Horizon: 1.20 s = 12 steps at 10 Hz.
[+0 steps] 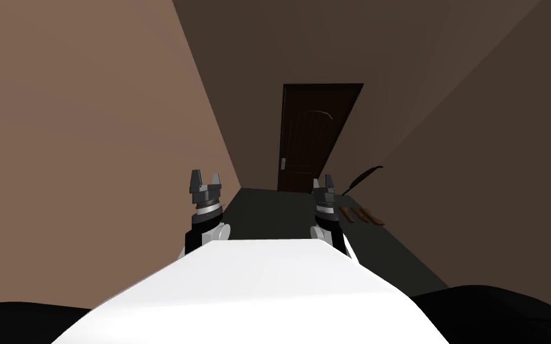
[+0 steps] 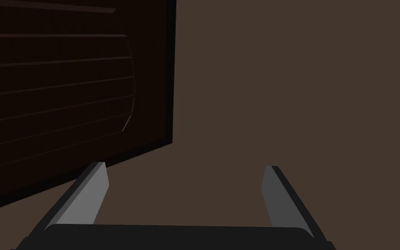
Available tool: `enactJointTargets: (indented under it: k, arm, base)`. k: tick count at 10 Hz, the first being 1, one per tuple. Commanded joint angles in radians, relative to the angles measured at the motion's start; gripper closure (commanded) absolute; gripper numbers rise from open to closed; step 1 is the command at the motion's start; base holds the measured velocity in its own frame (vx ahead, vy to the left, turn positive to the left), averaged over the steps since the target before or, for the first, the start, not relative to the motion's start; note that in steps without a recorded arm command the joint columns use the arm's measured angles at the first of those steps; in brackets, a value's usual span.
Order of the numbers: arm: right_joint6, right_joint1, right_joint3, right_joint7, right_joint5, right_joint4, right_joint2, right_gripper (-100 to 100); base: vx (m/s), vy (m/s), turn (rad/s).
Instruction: Pull the door open
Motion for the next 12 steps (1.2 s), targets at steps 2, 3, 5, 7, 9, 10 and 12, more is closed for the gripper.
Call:
enactJointTargets:
  k: [2, 3, 5, 7, 9, 10, 12]
  arm:
    - [0.000, -0.009, -0.003, 0.015, 0.025, 0.021, -0.007, -100]
    - [0.001, -0.014, -0.004, 0.022, 0.037, 0.031, -0.010, -100]
    - [0.001, -0.027, -0.007, 0.043, 0.074, 0.061, -0.018, -100]
    - [0.002, -0.041, -0.011, 0.064, 0.110, 0.091, -0.025, -100]
    - [0.002, -0.057, -0.015, 0.088, 0.153, 0.126, -0.033, -100]
    - [0.003, -0.065, -0.018, 0.102, 0.176, 0.145, -0.036, -100]
    - [0.003, -0.079, -0.021, 0.123, 0.214, 0.176, -0.041, -100]
  base:
    - [0.150, -0.012, -0.045]
    - [0.173, 0.052, -0.059]
    - [0.195, 0.030, -0.076]
    - [0.203, 0.077, -0.079]
    - [0.209, 0.053, -0.100]
    - [0.187, 0.019, -0.096]
    - [0.172, 0.063, -0.086]
